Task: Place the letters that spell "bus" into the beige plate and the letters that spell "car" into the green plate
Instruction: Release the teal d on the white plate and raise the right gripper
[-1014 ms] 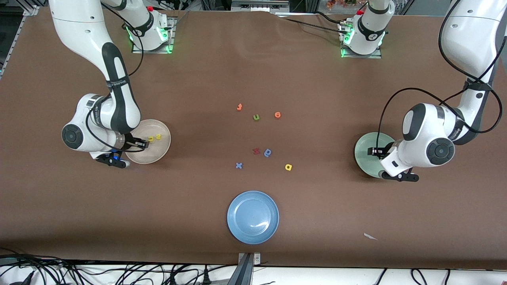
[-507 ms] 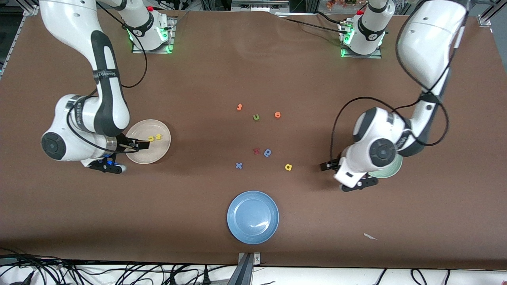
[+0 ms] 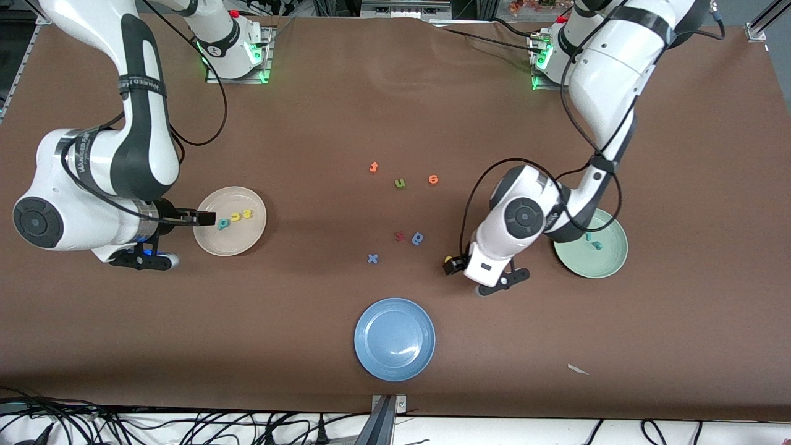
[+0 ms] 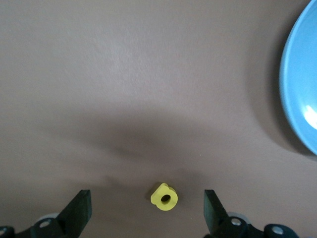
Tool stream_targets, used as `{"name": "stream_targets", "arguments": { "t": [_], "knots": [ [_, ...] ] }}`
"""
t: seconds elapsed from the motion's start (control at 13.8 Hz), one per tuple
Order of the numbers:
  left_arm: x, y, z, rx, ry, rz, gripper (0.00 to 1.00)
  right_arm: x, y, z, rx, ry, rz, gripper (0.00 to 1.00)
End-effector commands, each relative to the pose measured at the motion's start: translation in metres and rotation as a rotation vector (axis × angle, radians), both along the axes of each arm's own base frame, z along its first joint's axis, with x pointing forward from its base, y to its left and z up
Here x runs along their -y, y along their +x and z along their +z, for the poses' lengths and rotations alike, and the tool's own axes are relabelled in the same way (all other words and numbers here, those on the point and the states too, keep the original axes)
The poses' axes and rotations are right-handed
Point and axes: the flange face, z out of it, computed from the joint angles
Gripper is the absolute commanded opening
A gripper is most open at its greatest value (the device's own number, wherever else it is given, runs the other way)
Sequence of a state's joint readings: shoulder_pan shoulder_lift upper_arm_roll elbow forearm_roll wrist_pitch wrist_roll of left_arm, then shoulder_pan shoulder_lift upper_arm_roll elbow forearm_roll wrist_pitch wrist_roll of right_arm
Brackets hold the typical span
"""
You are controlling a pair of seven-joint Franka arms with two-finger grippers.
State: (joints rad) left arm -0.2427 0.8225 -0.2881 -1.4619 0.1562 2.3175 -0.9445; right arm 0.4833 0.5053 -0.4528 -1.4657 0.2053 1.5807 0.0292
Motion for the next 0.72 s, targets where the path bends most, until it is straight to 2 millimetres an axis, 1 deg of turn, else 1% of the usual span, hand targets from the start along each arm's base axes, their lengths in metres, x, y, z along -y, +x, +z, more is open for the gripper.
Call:
{"name": "stream_targets", "arguments": {
  "t": [0.0,0.07,0.14,0.22,0.29,0.36,0.43,0.51,0.58,0.65],
  "knots": [
    [0.007,0.0,-0.024,0.009,0.044,0.011,0.98,-0.022,-0.015,0.03,0.049,-0.048,0.093,1.0],
    [0.009,-0.002,-0.028,0.005,0.046,0.006,0.96,-0.024,-0.023,0.033,0.083,-0.05,0.105,1.0],
    [0.012,-0.005,-0.032,-0.002,0.049,-0.001,0.95,-0.018,-0.035,0.034,0.13,-0.058,0.099,1.0],
    [0.017,-0.007,-0.033,-0.003,0.05,-0.008,0.94,-0.004,-0.048,0.036,0.192,-0.042,0.066,1.0],
    [0.019,-0.009,-0.036,-0.01,0.051,-0.01,0.93,0.002,-0.063,0.042,0.239,-0.022,0.056,1.0],
    [0.021,-0.011,-0.039,-0.014,0.054,-0.014,0.92,0.022,-0.072,0.056,0.257,-0.009,0.021,1.0],
    [0.021,-0.011,-0.042,-0.015,0.06,-0.015,0.91,0.025,-0.081,0.07,0.254,-0.004,0.022,1.0],
    [0.02,-0.011,-0.044,-0.014,0.066,-0.018,0.89,0.033,-0.095,0.104,0.27,-0.01,0.013,1.0],
    [0.021,-0.012,-0.045,-0.015,0.073,-0.02,0.88,0.044,-0.106,0.131,0.287,-0.018,0.002,1.0],
    [0.019,-0.011,-0.045,-0.016,0.077,-0.019,0.86,0.049,-0.108,0.154,0.319,-0.016,-0.008,1.0]
  ]
}}
